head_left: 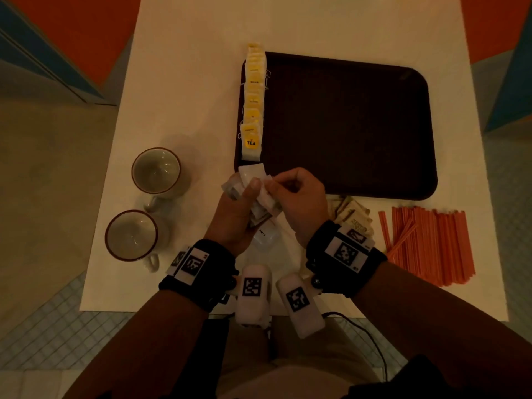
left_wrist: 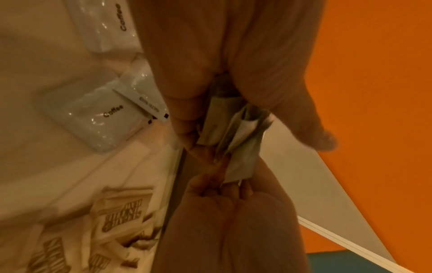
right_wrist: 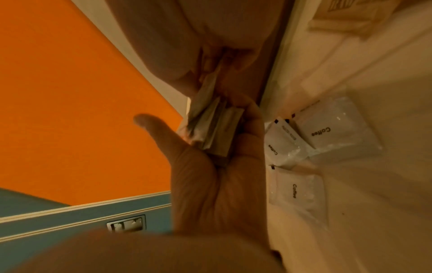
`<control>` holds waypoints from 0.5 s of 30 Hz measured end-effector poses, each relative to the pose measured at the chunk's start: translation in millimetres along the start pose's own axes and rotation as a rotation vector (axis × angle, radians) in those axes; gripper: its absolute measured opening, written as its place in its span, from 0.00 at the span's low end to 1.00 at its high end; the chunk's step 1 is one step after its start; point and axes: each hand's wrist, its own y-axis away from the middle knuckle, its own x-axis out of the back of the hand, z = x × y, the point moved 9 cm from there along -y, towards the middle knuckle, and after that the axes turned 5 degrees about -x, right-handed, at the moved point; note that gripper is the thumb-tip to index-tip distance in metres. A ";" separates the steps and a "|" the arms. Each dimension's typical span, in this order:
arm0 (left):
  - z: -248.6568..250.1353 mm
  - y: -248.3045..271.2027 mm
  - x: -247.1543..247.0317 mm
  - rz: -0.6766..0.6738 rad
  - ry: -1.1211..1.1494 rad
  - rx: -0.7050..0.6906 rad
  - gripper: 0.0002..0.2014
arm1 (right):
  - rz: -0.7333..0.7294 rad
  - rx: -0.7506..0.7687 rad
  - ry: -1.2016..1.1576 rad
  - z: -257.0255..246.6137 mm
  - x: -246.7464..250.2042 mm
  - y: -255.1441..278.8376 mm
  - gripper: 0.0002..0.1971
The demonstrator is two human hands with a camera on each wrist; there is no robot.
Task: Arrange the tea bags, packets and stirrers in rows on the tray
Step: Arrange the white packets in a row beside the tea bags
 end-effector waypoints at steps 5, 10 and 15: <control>-4.5 2.5 8.1 0.059 0.013 0.071 0.21 | -0.074 0.123 0.114 -16.9 -2.0 6.6 0.04; -6.6 6.0 15.8 0.058 0.002 0.122 0.18 | -0.439 0.371 0.657 -39.0 -19.4 20.7 0.36; -17.3 12.8 1.3 -0.026 -0.112 0.141 0.13 | -0.703 0.541 1.147 -10.5 -51.4 24.7 0.58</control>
